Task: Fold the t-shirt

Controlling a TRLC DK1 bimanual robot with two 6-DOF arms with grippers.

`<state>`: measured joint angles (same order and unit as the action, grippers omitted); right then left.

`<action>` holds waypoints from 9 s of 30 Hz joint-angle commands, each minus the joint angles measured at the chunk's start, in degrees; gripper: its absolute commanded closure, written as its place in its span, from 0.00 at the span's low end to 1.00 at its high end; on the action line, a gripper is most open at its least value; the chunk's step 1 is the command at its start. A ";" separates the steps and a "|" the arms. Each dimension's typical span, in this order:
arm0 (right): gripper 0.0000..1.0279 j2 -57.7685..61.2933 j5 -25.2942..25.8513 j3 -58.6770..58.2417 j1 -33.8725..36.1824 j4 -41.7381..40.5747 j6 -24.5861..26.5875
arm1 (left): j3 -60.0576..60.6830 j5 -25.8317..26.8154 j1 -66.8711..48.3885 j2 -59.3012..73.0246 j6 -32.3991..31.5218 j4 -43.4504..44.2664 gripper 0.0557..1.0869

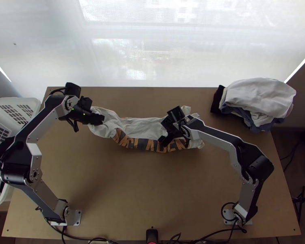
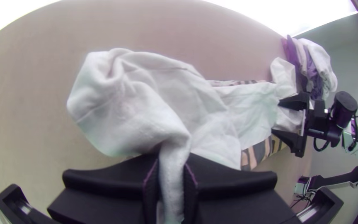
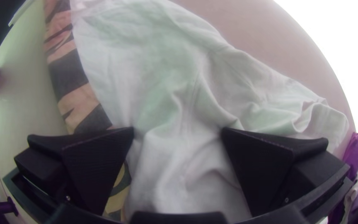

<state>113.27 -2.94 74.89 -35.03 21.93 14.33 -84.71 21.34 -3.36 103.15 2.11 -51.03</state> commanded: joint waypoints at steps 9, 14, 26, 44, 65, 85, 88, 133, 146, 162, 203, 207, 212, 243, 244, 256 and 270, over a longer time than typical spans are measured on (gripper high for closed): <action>0.04 1.07 0.22 0.52 0.31 -0.31 0.09 | -14.43 5.38 -8.77 -2.78 0.26 -6.19 0.97; 0.04 0.54 0.13 0.78 1.01 -0.22 -0.09 | -19.00 5.38 -13.34 -0.67 0.35 -6.19 0.97; 0.04 -10.88 -1.81 4.12 1.63 6.72 -1.06 | -23.05 5.38 -18.97 2.93 0.09 -5.75 0.97; 0.04 -29.95 -6.99 7.11 14.99 18.85 -6.15 | -32.19 6.78 -25.91 8.29 -3.16 -2.59 0.97; 0.04 -38.39 -6.55 0.61 24.04 19.46 -6.94 | -37.29 6.78 -35.76 20.86 -8.96 12.44 0.97; 0.04 -39.88 -6.03 -4.32 24.57 19.73 -6.50 | -43.44 6.69 -38.48 32.55 -10.55 16.75 0.97; 0.04 -39.97 -6.03 -5.02 24.48 19.73 -6.33 | -44.23 6.61 -38.48 33.96 -10.90 17.54 0.97; 0.04 -27.93 -6.03 -22.25 10.42 2.15 -4.75 | -24.98 5.73 -28.37 17.96 1.41 -2.15 0.05; 0.04 -30.39 -5.94 -26.38 11.47 -3.92 -8.09 | -34.30 2.56 -31.27 30.44 1.41 -2.85 0.05; 0.04 -40.32 16.21 -28.84 -6.19 -4.97 16.17 | -34.56 2.48 -29.96 31.93 1.14 -2.76 0.05; 0.11 -5.17 22.54 -29.45 -6.90 -43.12 31.73 | -34.56 2.48 -30.57 31.32 1.58 -5.31 0.05; 0.77 -4.99 22.45 -29.01 -6.81 -42.94 31.46 | -34.56 2.48 -30.66 30.88 1.58 -5.75 0.05; 0.97 -5.87 21.84 -29.89 -6.90 -42.50 31.64 | -34.56 2.48 -30.04 29.47 1.67 -6.89 0.05; 0.97 -40.15 23.95 -8.71 12.79 -25.45 23.03 | 0.24 2.56 0.28 -15.44 0.18 -6.98 0.05; 0.97 -40.59 23.95 -7.74 14.20 -25.45 21.97 | 1.74 2.56 0.72 -16.41 0.18 -6.46 0.05; 0.97 -43.58 15.51 0.96 39.42 -24.75 17.49 | 17.91 2.39 4.50 -24.84 0.79 -2.85 0.05; 0.97 -20.02 -0.66 15.99 67.46 -31.16 14.33 | 25.82 2.39 6.69 -28.27 3.16 -3.03 0.05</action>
<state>82.43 0.56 83.40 24.16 -6.63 29.10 -62.30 23.77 2.28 76.14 4.25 -54.00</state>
